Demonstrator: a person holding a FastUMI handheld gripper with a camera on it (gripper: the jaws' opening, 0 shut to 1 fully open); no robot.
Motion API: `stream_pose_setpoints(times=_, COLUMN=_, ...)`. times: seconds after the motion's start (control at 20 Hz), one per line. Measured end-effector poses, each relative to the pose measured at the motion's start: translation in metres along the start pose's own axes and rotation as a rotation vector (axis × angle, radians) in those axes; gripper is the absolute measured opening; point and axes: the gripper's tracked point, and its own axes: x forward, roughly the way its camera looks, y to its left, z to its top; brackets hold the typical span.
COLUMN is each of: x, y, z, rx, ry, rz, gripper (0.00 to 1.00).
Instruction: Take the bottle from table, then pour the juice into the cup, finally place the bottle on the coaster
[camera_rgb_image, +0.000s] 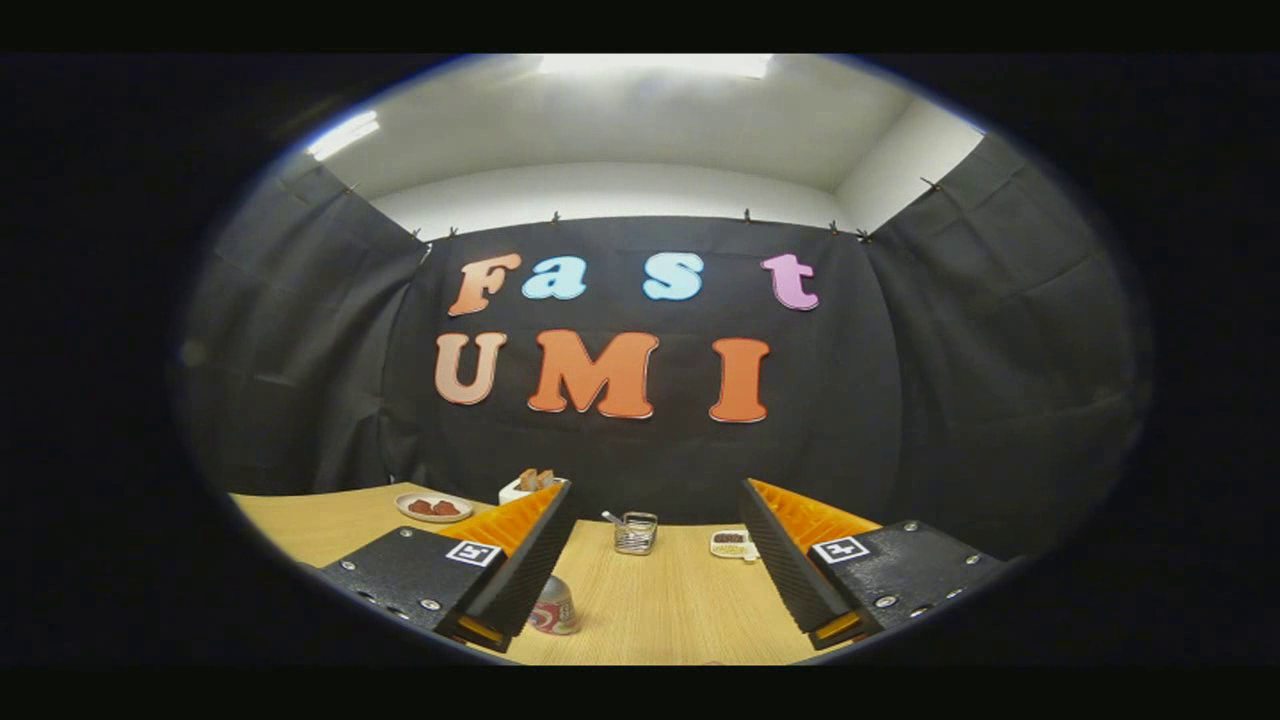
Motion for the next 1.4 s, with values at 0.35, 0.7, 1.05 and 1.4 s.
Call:
stream_pose_setpoints(times=0.35, x=-0.006, y=0.006, z=0.015, rx=-0.020, ry=-0.014, rz=0.006, gripper=0.97)
stream_pose_setpoints(times=0.7, x=-0.013, y=0.011, z=0.028, rx=-0.017, ry=-0.022, rz=0.026, gripper=0.97)
stream_pose_setpoints(times=1.05, x=-0.014, y=0.019, z=0.032, rx=-0.001, ry=-0.001, rz=0.037, gripper=0.97)
stream_pose_setpoints(times=1.4, x=-0.007, y=0.047, z=-0.026, rx=0.006, ry=0.082, rz=0.104, gripper=0.97)
